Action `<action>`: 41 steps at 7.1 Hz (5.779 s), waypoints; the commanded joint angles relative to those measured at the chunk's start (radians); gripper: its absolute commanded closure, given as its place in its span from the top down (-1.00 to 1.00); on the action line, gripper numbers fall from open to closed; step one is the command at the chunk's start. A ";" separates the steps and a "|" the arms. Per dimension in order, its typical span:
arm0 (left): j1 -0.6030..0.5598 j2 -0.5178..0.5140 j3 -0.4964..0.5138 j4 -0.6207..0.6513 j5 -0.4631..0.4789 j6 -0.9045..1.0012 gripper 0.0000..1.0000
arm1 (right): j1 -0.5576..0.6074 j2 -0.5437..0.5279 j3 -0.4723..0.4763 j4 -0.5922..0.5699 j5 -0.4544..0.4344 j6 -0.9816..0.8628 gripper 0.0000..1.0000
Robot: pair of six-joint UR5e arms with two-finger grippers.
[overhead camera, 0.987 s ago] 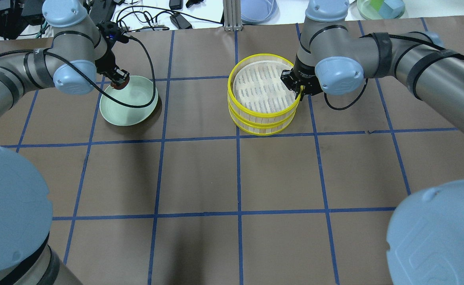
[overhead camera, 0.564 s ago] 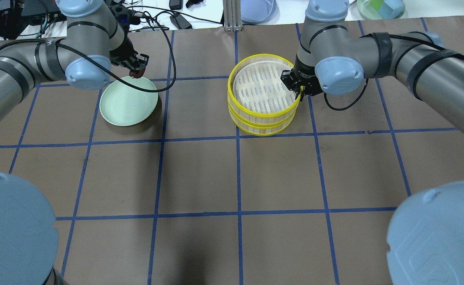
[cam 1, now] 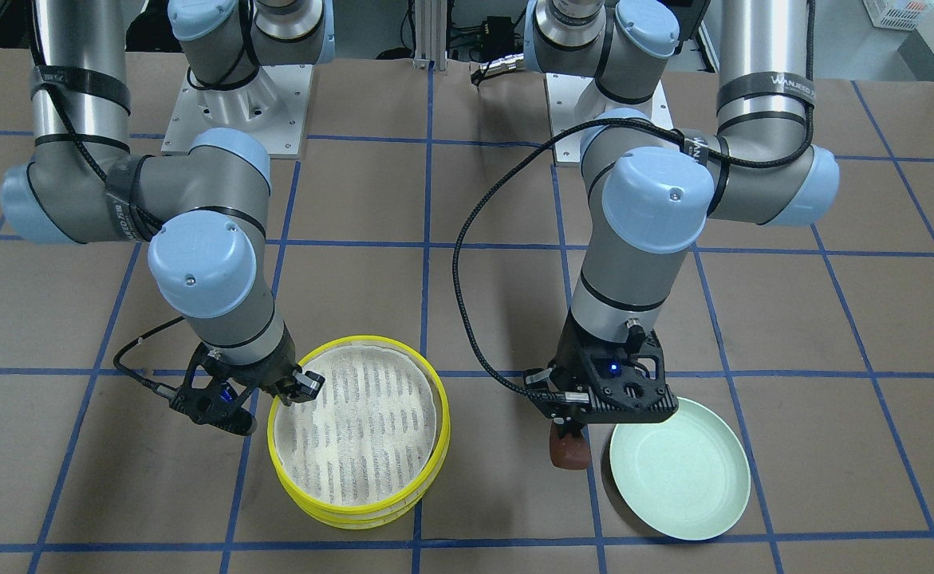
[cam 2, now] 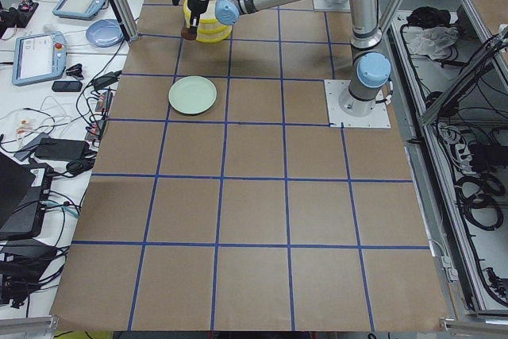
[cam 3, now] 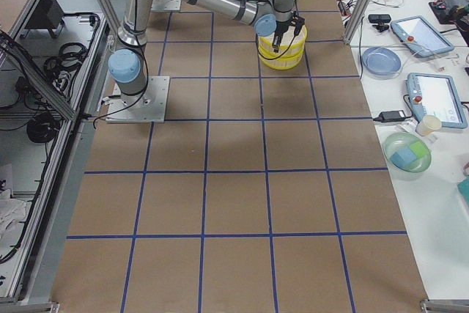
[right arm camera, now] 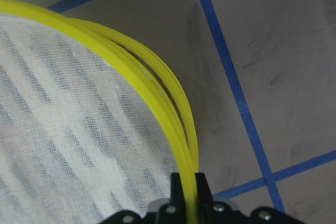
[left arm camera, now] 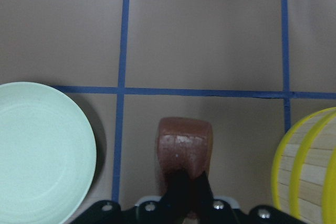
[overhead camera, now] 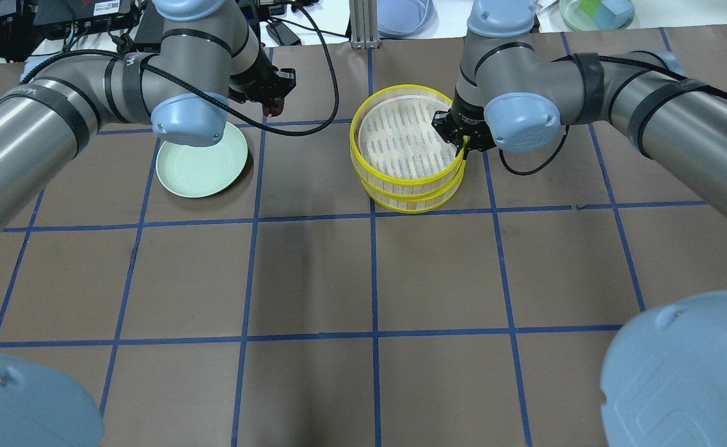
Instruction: Stack buns with steamer
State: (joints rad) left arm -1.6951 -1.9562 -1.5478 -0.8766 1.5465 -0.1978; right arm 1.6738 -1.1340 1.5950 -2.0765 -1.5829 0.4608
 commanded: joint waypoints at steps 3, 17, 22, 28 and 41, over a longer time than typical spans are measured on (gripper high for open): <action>-0.064 0.008 0.000 -0.001 -0.025 -0.187 -1.00 | -0.011 -0.006 -0.004 -0.008 -0.006 -0.079 -0.63; -0.193 -0.052 -0.002 0.111 -0.163 -0.502 -0.62 | -0.091 -0.408 -0.016 0.425 -0.032 -0.257 0.99; -0.189 -0.067 0.026 0.172 -0.161 -0.447 1.00 | -0.037 -0.500 -0.056 0.535 -0.005 -0.272 0.99; 0.072 0.106 0.037 -0.100 -0.264 0.188 1.00 | -0.037 -0.423 -0.063 0.447 -0.003 -0.516 0.99; 0.204 0.376 0.018 -0.791 0.040 0.264 1.00 | -0.039 -0.431 -0.059 0.446 0.008 -0.504 1.00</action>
State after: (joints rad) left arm -1.4933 -1.5796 -1.5227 -1.6669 1.5851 0.0637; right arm 1.6358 -1.5649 1.5359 -1.6296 -1.5769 -0.0438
